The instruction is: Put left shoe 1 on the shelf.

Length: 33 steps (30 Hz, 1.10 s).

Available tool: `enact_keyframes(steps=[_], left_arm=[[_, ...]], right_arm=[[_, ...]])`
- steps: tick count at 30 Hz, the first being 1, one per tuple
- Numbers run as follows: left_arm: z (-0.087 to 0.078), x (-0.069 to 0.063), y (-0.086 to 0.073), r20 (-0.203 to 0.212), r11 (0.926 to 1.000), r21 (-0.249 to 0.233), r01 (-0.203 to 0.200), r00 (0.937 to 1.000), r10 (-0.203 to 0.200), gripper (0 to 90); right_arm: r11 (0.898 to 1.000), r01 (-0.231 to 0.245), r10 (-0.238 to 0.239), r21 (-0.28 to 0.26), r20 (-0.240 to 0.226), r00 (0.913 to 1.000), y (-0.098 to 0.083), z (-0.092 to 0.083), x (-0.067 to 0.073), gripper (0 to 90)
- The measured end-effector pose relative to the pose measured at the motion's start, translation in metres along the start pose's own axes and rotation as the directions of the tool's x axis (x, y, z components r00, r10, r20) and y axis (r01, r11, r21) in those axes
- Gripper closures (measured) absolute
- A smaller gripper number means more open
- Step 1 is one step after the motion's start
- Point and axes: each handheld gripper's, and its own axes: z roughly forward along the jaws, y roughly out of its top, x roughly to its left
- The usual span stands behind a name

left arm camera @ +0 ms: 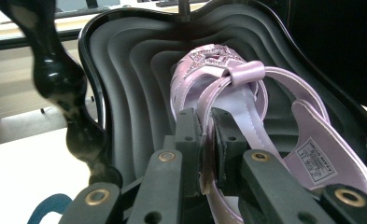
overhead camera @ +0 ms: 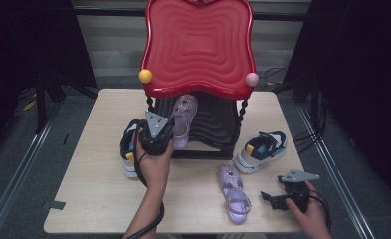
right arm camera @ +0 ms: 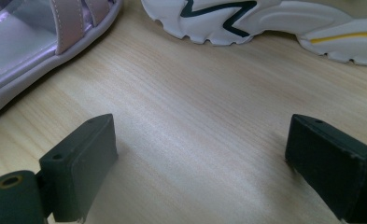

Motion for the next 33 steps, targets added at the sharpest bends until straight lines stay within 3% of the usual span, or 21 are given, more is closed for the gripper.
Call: enact_keyframes(steps=[14,23,25,33], left_arm=[[0.017,-0.004,-0.002,-0.087,0.9988,-0.046,0.018,0.996,-0.022,82.1],[0.028,-0.008,-0.004,-0.119,0.9955,-0.09,0.03,0.9921,-0.041,82.0],[0.032,-0.007,-0.003,-0.122,0.9937,-0.099,0.051,0.9905,-0.063,82.0],[0.042,-0.008,-0.005,-0.152,0.9928,-0.112,0.042,0.9866,-0.059,81.8]], right_arm=[[1.0,0.007,-0.007,-0.003,-0.002,1.0,0.0,0.001,0.0,8.2],[1.0,0.008,-0.008,-0.003,-0.003,1.0,0.0,0.001,0.0,8.2],[1.0,0.008,-0.008,-0.003,-0.003,1.0,0.0,0.001,0.0,8.2],[1.0,0.009,-0.009,-0.003,-0.005,0.9999,0.001,0.001,0.0,8.2]])
